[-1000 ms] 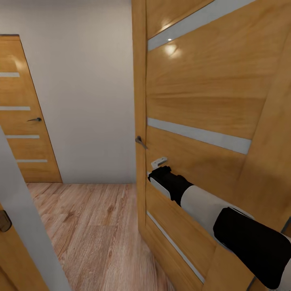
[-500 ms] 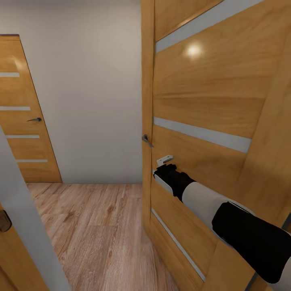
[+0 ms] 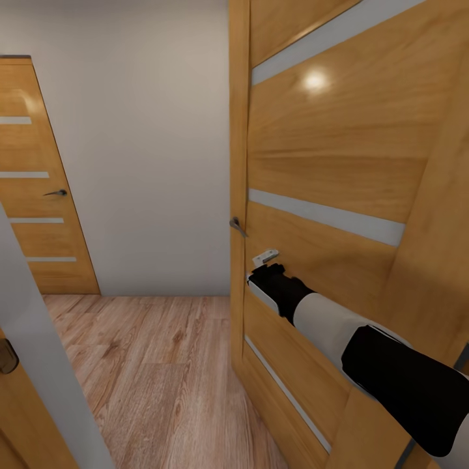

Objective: Move the two storage containers from the living room to the garage. In the garage, place one container on the floor and stack the other container on top of it (either order is fine).

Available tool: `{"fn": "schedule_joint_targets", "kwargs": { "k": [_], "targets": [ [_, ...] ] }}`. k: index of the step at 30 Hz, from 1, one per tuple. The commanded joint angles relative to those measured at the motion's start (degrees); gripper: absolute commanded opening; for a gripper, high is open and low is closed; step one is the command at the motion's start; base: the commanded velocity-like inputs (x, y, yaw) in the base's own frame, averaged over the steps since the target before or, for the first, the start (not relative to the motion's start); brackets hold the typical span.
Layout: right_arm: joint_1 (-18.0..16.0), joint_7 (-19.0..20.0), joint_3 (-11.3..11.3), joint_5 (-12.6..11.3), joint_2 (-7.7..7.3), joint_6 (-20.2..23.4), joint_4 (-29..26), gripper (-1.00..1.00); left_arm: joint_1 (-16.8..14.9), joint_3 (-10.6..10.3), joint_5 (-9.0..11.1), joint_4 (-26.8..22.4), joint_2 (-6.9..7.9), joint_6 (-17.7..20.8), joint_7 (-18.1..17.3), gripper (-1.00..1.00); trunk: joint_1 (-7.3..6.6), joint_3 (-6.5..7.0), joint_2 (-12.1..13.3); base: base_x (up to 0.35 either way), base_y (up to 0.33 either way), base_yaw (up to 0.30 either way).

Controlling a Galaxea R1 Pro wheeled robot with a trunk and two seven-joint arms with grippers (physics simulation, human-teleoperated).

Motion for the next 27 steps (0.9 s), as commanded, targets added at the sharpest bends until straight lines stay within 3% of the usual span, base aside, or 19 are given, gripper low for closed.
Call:
{"fn": "schedule_joint_targets", "kwargs": {
  "k": [1, 14, 27],
  "targets": [
    [-0.08, -0.53, 0.47, -0.59, 0.0, 0.2, -0.89, 1.0, 0.0, 0.04, 0.07, -0.02, -0.01, -0.14, 0.1, 1.0, 0.0, -0.06, -0.03, 0.0, 0.0, 0.0],
    [-0.08, -1.01, 0.58, -0.58, 0.0, 3.45, -11.35, 1.0, 0.0, 0.07, 0.07, -0.03, 0.02, -0.14, 0.24, 1.0, 0.0, -0.06, -0.03, 0.019, 0.0, 0.0],
    [-0.08, -1.02, 0.63, -0.32, 0.0, 3.72, -12.04, 1.0, 0.0, 0.04, 0.07, -0.01, 0.05, -0.14, 0.04, 1.0, 0.0, -0.06, -0.03, 0.189, 0.0, 0.0]
  ]
}}
